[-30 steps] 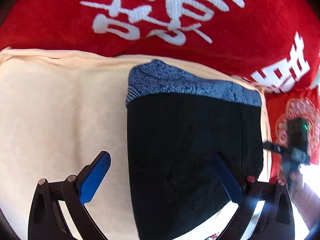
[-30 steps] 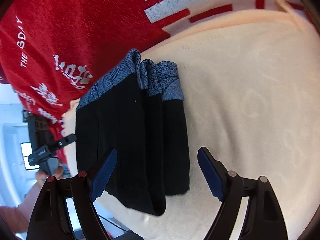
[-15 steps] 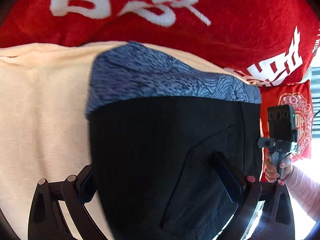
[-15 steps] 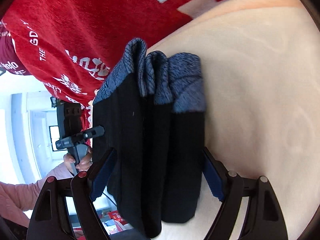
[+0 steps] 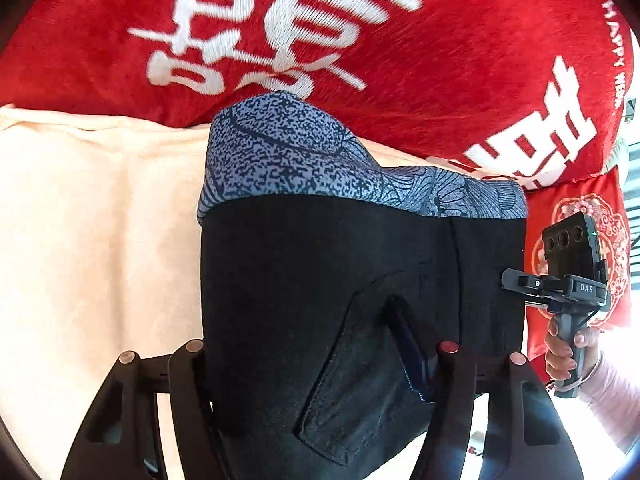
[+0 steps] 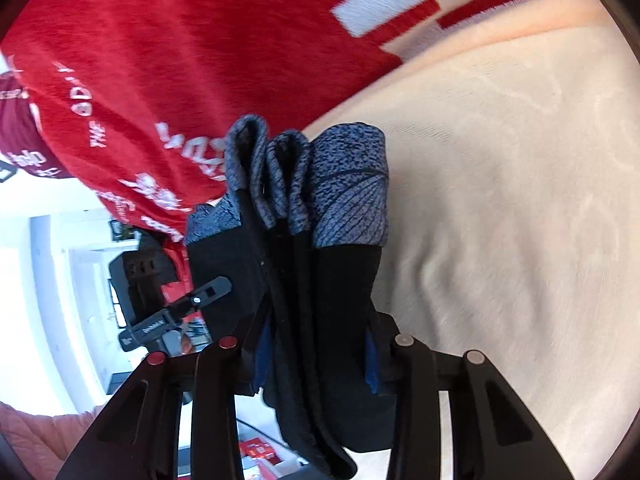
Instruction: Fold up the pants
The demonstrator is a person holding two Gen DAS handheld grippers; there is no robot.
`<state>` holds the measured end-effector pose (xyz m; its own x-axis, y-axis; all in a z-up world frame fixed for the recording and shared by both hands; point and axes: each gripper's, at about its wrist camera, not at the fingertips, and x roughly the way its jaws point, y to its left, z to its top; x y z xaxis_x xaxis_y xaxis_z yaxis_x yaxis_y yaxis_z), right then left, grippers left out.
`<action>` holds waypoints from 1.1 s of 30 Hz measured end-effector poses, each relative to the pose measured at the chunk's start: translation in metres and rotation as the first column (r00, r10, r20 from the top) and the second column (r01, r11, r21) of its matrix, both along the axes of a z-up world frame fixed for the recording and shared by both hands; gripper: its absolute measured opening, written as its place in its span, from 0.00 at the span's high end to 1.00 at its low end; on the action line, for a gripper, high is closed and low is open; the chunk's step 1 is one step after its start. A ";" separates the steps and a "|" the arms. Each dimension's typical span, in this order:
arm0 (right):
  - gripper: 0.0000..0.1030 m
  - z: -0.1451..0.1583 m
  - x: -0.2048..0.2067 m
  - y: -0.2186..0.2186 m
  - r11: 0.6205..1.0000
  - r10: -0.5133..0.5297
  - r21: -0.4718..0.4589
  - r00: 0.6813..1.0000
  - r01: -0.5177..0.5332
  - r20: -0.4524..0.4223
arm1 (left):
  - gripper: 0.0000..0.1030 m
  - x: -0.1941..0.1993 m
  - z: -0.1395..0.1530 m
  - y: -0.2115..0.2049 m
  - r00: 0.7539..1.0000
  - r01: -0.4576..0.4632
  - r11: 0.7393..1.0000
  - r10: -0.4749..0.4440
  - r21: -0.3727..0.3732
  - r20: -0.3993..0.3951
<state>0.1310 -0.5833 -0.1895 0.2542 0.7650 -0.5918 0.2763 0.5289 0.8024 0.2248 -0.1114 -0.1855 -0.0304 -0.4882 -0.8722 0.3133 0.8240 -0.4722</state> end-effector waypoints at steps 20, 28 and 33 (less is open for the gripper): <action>0.51 -0.014 -0.109 0.076 0.999 0.023 -0.041 0.996 -0.027 -0.081 | 0.17 -0.113 -0.029 0.080 0.996 -0.076 0.997 0.077 0.030 -0.040; 0.40 0.009 -0.115 0.084 0.953 -0.024 -0.303 0.995 -0.007 -0.099 | 0.10 -0.105 0.009 0.093 0.989 -0.110 0.984 0.095 0.140 0.113; 0.81 0.063 -0.106 0.084 0.870 -0.023 -0.493 1.000 0.023 0.007 | 0.10 -0.094 0.046 0.081 0.983 -0.079 0.996 0.073 0.029 0.168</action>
<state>0.0253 -0.4992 -0.1269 0.2686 0.3679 -0.8902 0.2928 0.8492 0.4394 0.1310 -0.0301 -0.1396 0.1529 -0.4522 -0.8787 0.3209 0.8637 -0.3887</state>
